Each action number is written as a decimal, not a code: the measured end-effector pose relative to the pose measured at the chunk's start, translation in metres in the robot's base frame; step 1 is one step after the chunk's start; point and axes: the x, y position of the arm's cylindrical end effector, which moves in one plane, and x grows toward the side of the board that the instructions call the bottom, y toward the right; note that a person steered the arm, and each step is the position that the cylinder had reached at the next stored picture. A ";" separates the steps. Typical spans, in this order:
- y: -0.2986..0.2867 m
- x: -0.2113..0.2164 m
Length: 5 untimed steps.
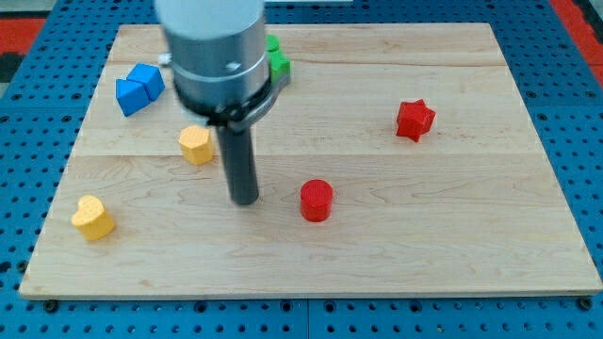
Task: Move red circle into red star
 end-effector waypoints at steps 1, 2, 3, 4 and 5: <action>0.080 0.018; 0.076 -0.059; 0.054 -0.061; 0.047 -0.075; 0.156 -0.086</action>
